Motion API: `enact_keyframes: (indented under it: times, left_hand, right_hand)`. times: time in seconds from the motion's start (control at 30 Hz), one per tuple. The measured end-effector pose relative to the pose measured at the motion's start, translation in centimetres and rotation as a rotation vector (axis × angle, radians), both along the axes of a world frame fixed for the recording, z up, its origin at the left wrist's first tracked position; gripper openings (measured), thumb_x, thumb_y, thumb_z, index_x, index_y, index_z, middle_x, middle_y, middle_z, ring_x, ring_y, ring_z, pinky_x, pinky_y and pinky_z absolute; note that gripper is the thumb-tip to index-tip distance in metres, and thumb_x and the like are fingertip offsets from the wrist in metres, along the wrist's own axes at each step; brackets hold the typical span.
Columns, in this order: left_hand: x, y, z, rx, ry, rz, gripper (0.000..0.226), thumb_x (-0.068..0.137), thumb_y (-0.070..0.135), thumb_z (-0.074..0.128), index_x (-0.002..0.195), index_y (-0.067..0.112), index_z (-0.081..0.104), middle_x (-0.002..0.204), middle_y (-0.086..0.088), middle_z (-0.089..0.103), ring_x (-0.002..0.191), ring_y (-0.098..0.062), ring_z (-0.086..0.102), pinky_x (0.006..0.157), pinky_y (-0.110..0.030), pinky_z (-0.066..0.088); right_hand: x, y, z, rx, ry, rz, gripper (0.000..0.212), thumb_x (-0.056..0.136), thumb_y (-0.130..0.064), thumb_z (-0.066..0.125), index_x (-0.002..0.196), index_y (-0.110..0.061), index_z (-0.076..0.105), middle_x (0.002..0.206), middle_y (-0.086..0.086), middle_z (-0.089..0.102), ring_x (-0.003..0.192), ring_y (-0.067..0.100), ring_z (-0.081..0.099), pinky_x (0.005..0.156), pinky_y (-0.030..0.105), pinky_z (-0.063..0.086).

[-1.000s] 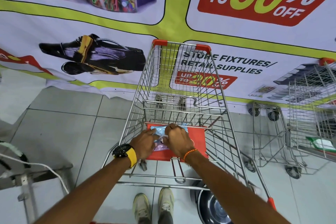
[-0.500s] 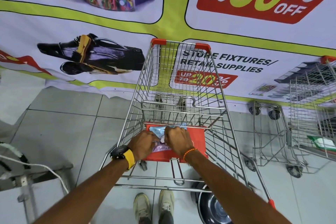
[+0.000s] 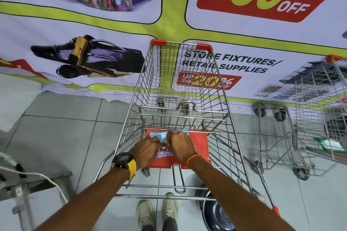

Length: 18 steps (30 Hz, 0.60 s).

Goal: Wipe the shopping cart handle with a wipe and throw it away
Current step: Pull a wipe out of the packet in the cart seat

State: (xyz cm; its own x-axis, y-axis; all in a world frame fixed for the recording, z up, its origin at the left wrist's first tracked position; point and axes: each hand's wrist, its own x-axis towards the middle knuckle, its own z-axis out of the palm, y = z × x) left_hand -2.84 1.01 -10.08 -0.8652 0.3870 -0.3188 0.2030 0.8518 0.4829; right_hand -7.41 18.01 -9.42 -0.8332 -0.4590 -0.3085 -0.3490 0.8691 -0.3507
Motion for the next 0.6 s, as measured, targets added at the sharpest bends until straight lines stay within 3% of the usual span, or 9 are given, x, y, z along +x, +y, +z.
enact_keyframes:
  times: [0.17,0.33,0.47,0.6]
  left_hand:
    - [0.3,0.3,-0.6,-0.053,0.029,-0.039,0.050,0.088,0.003,0.048,0.129,0.030,0.056,0.125,-0.007,0.057,0.101,-0.034,0.059,0.074,-0.044,0.057]
    - [0.2,0.4,-1.0,-0.121,-0.026,-0.048,0.051,0.090,0.004,0.049,0.137,0.026,0.049,0.131,-0.009,0.048,0.113,-0.035,0.050,0.082,-0.044,0.054]
    - [0.1,0.6,-0.7,-0.131,-0.034,-0.065,0.051,0.090,0.004,0.048,0.136,0.024,0.050,0.131,-0.011,0.046,0.107,-0.034,0.053,0.081,-0.042,0.052]
    - [0.1,0.7,-0.6,-0.148,-0.044,-0.081,0.051,0.090,0.005,0.049,0.137,0.025,0.049,0.130,-0.010,0.046,0.112,-0.035,0.051,0.088,-0.045,0.051]
  right_hand:
    - [0.0,0.5,0.4,-0.064,-0.025,-0.004,0.011,0.089,-0.016,0.051,0.095,-0.009,0.058,0.082,0.022,0.071,0.076,0.042,0.067,0.065,0.040,0.051]
    - [0.1,1.6,1.2,-0.158,-0.079,-0.026,0.012,0.091,-0.009,0.046,0.093,-0.012,0.058,0.066,0.004,0.061,0.057,0.029,0.062,0.054,0.031,0.048]
    - [0.2,2.2,1.7,-0.255,-0.084,-0.073,0.007,0.090,-0.013,0.046,0.088,-0.017,0.051,0.066,0.010,0.067,0.055,0.030,0.064,0.052,0.041,0.055]
    - [0.4,3.0,2.1,-0.405,-0.119,-0.216,0.008,0.088,-0.015,0.053,0.085,-0.022,0.055,0.071,0.005,0.070,0.062,0.024,0.067,0.060,0.044,0.058]
